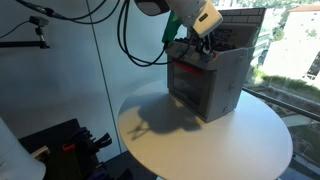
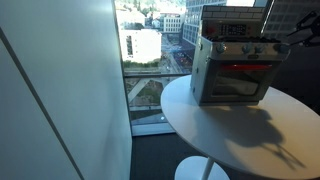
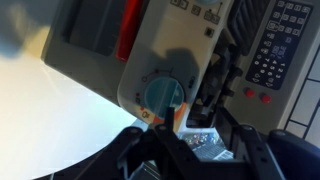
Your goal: Turn the right knob anticlockwise
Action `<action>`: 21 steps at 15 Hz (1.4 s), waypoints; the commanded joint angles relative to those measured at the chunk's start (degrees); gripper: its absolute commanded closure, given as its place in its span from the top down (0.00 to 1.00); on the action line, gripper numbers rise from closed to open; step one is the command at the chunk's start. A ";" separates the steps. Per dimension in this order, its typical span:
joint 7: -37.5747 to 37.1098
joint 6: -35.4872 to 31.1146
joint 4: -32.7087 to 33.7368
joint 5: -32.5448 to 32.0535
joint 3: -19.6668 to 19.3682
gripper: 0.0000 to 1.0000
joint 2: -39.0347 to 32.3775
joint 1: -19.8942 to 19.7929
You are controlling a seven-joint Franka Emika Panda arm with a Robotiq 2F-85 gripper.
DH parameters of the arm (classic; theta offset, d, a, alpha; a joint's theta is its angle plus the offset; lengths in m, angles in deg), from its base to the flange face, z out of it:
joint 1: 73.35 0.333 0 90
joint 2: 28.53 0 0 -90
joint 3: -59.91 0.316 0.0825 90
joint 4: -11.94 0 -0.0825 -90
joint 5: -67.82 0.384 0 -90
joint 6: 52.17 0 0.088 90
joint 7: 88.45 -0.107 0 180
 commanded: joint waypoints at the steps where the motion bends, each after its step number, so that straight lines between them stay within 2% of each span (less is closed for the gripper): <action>1: 2.45 -0.06 0.85 2.51 0.29 0.77 -0.29 0.01; 4: 2.76 -0.08 0.80 2.60 0.43 0.99 -0.35 0.00; 21: 5.65 0.34 2.35 4.51 0.76 1.00 -2.39 -0.11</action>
